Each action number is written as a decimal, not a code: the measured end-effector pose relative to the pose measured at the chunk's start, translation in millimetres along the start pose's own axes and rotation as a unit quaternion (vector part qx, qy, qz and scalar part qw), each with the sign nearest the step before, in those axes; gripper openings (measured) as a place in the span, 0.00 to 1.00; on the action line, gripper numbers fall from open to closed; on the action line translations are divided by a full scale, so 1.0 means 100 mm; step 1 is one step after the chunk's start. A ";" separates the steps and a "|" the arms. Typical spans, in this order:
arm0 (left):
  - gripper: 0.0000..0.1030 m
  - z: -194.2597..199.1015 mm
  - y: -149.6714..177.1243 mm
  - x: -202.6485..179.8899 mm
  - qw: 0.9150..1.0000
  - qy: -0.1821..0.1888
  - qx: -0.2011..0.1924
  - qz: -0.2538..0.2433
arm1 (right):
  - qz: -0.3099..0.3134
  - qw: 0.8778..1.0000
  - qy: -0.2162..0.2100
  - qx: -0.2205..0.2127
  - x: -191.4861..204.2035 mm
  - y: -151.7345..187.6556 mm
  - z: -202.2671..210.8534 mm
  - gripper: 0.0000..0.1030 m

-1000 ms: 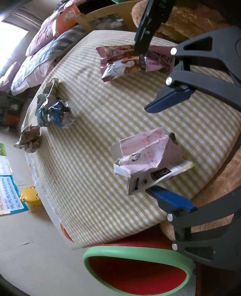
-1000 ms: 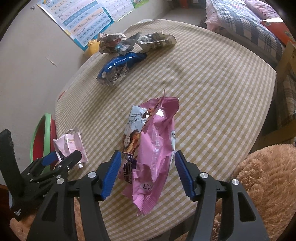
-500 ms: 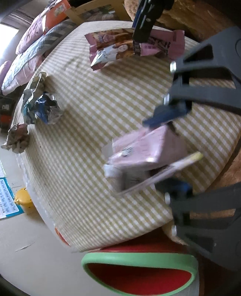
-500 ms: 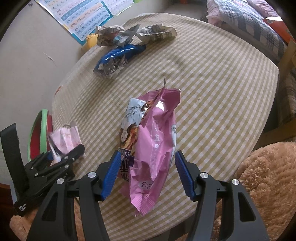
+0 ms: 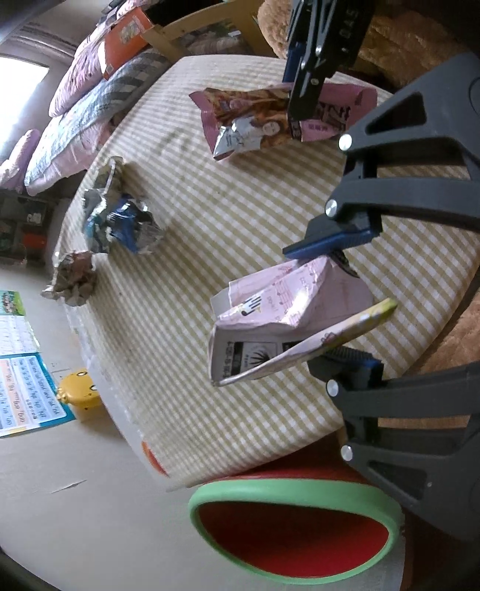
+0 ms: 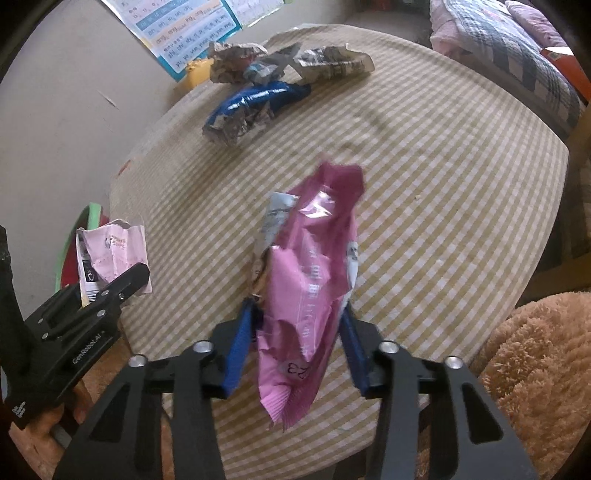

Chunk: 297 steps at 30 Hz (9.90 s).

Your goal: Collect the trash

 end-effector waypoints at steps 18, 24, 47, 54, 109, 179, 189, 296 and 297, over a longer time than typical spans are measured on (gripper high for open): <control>0.41 0.52 -0.32 0.64 0.994 -0.058 -0.089 0.031 | 0.061 0.994 -0.026 -0.082 0.69 -0.30 0.56 0.36; 0.41 0.56 -0.23 0.99 0.991 -0.073 -0.087 0.064 | 0.073 0.994 -0.032 -0.076 0.92 -0.34 0.47 0.36; 0.42 0.60 0.35 2.38 0.971 -0.157 -0.047 0.173 | 0.173 0.978 -0.105 -0.041 2.26 -0.20 0.19 0.36; 0.42 0.64 0.50 2.64 0.965 -0.170 -0.038 0.197 | 0.201 0.970 -0.136 -0.021 2.77 -0.17 -0.02 0.37; 0.79 0.06 -0.55 0.62 0.994 0.004 -0.032 0.107 | -0.020 1.000 0.000 -0.011 0.05 -0.55 -0.34 0.03; 0.68 -0.20 0.14 0.25 0.998 0.004 0.036 0.048 | 0.291 0.950 0.108 -0.006 -0.23 -2.04 -1.10 0.43; 0.68 -0.16 0.16 0.26 0.998 0.000 0.029 0.051 | 0.120 0.993 0.019 -0.016 -0.27 -1.28 -0.47 0.43; 0.22 0.57 0.65 2.54 0.964 -0.109 -0.039 0.240 | 0.331 0.938 -0.098 -0.036 3.16 -0.20 -0.33 0.41; 0.22 0.57 0.64 2.54 0.964 -0.110 -0.039 0.240 | 0.331 0.938 -0.098 -0.036 3.17 -0.20 -0.34 0.41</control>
Point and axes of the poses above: each gripper's, at about its wrist camera, not at the fingertips, and z roughly against the way its jaws point, x to its left, y to its underside, the point moved 7 cm from there along -z, roughly the way its jaws point, and after that the axes turned 8 degrees about -x, right-handed, at the moved point
